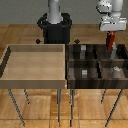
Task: Place the box of cereal into the appropriate compartment.
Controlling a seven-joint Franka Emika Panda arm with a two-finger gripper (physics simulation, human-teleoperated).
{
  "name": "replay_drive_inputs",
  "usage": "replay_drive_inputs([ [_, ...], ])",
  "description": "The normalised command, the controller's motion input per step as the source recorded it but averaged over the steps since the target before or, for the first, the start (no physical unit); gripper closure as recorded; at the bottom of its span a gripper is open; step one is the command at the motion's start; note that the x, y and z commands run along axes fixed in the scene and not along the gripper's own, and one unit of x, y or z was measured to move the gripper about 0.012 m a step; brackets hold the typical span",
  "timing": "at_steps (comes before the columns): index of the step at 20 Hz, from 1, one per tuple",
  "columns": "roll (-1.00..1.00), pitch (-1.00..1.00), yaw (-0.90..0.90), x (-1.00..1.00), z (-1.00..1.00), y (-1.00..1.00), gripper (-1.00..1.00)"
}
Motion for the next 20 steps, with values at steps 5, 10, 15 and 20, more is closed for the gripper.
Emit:
replay_drive_inputs([
  [5, 0.0, 0.0, 0.0, 0.0, -1.0, 0.0, 1.0],
  [10, 0.0, 0.0, 0.0, 0.0, -1.0, 0.0, 1.0],
  [15, 0.0, 0.0, 0.0, 0.0, -0.4, 0.0, -1.0],
  [20, 0.0, 0.0, 0.0, 0.0, 0.0, 0.0, -1.0],
])
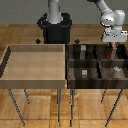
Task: Place the box of cereal into the appropriate compartment.
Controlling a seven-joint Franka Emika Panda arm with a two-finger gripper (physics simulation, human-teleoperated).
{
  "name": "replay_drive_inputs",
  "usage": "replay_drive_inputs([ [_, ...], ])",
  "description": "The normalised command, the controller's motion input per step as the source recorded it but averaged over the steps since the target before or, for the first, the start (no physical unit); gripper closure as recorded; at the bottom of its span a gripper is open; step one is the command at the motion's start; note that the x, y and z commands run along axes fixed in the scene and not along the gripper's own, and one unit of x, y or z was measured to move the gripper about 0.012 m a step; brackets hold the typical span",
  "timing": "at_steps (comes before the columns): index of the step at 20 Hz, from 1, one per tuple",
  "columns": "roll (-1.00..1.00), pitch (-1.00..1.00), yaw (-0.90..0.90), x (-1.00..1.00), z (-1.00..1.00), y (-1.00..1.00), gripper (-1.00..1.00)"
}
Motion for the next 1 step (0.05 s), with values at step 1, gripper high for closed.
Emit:
replay_drive_inputs([
  [1, 0.0, 0.0, 0.0, 0.0, 0.0, 0.0, -1.0],
])
